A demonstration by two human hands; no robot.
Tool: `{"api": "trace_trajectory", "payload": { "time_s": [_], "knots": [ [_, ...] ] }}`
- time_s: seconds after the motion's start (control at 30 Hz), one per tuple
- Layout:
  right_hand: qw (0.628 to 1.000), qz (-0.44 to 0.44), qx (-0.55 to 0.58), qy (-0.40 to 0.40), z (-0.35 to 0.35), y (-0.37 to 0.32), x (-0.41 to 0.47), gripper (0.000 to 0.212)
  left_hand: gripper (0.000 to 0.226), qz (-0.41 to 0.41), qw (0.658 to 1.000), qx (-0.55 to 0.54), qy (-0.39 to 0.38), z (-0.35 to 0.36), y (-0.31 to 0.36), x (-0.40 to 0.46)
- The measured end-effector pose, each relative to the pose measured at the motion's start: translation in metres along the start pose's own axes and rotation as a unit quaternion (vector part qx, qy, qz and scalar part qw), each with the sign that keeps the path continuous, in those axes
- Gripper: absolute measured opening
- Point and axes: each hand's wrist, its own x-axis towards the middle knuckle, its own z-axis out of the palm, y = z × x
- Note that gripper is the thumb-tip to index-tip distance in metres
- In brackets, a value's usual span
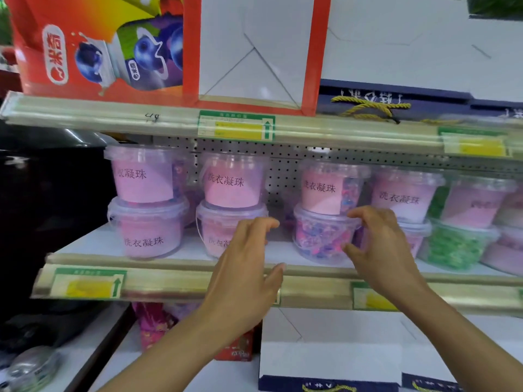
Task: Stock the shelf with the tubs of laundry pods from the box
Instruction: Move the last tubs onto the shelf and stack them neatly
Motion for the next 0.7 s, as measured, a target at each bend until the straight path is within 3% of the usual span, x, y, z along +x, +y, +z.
{"api": "trace_trajectory", "payload": {
  "time_s": [0.13,0.27,0.5,0.7],
  "knots": [
    [0.989,-0.081,-0.118,0.035,0.009,0.005,0.007,0.045,0.054,-0.009,0.999,-0.007,-0.035,0.019,0.008,0.011],
    [0.979,-0.143,-0.139,0.038,0.007,0.011,0.02,0.042,0.054,-0.022,0.999,-0.006,-0.039,0.026,0.007,0.021],
    [0.989,-0.146,-0.022,-0.004,-0.009,0.032,0.021,0.036,0.061,-0.06,0.997,-0.021,-0.039,0.04,0.01,0.037],
    [0.98,-0.125,0.143,0.055,-0.026,0.013,0.024,0.048,0.059,-0.122,0.986,-0.108,-0.044,0.058,0.006,0.06]
  ]
}}
